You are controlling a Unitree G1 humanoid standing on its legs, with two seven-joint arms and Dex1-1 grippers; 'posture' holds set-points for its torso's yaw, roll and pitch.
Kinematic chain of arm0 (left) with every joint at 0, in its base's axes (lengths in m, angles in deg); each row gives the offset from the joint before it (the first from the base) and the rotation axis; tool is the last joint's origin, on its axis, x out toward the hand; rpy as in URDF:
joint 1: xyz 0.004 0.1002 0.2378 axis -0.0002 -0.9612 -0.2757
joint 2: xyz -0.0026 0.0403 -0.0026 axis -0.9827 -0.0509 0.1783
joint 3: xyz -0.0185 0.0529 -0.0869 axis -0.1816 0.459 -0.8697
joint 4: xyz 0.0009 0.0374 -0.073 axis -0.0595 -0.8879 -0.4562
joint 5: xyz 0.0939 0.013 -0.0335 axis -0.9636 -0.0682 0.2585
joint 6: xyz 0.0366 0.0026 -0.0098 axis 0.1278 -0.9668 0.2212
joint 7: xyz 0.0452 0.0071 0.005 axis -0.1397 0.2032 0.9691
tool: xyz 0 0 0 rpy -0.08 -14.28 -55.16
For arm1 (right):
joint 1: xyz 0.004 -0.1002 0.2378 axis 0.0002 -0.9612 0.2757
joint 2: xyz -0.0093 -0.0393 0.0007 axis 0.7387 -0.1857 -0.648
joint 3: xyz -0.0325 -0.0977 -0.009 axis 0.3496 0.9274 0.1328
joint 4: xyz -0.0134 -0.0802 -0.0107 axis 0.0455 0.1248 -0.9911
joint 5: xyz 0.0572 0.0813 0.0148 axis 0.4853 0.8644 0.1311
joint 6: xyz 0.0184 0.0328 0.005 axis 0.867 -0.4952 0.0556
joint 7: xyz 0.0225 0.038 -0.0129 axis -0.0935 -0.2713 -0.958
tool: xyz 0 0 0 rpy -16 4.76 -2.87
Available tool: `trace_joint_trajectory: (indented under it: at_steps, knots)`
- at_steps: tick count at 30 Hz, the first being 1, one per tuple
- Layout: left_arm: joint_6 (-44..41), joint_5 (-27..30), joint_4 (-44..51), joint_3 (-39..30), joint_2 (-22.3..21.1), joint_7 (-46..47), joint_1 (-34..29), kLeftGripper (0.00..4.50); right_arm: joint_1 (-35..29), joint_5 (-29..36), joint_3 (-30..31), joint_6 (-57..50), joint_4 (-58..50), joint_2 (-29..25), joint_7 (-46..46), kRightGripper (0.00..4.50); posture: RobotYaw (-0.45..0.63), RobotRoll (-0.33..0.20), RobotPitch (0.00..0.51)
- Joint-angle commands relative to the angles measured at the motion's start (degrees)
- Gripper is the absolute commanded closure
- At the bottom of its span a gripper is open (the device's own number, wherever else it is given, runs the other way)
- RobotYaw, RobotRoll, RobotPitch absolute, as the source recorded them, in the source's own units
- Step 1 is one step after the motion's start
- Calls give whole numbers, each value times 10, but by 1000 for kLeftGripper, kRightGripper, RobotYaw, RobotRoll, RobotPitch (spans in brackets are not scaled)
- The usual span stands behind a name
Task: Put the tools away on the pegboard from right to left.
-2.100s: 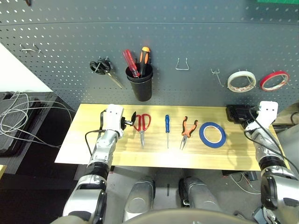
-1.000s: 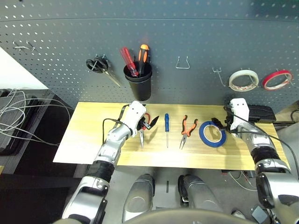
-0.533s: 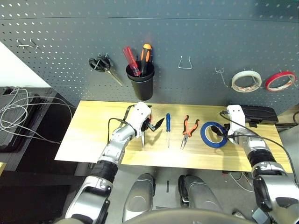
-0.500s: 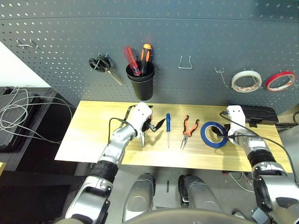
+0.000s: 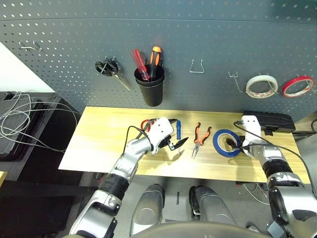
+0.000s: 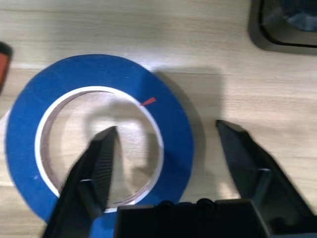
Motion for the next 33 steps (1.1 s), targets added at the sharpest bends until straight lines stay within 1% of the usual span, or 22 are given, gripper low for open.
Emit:
trace_joint_trajectory:
  at_steps: [1,4,5,7,8,17,21,22,25,27,33]
  knots:
    - [-1,-7,-1,2,-4,1,-6,0,-6,1,-3,-18,17,5,4,1621,101,0,169]
    - [-1,-7,-3,1,-5,3,-6,0,-6,0,-4,-19,9,1,4,2701,99,0,166]
    - [0,-7,-3,1,-5,4,-6,0,-7,0,-4,-19,3,0,4,2973,99,0,166]
    - [3,-7,-2,-1,-4,11,-6,0,-14,0,-3,-22,-20,-2,1,3658,99,0,166]
    - [5,-7,-2,-3,-3,14,-5,0,-20,-1,0,-23,-35,-4,-3,3789,99,0,166]
    - [14,-7,-10,-5,-5,26,-1,0,-88,2,4,-59,-203,-16,-25,3789,86,0,162]
    - [25,-8,-14,-9,-9,31,0,0,-137,7,8,-55,-301,-27,-49,3789,81,0,160]
    - [27,-8,-15,-9,-10,32,0,0,-149,6,11,-41,-319,-30,-57,3789,74,0,160]
    - [29,-8,-17,-9,-10,32,3,0,-188,-8,17,78,-343,-41,-76,3789,70,0,160]
    - [30,-8,-18,-9,-9,31,6,0,-203,-13,13,142,-340,-42,-74,3789,66,0,159]
    - [35,-8,-24,-9,-7,29,17,0,-212,-22,2,299,-316,-38,-45,3790,58,0,157]
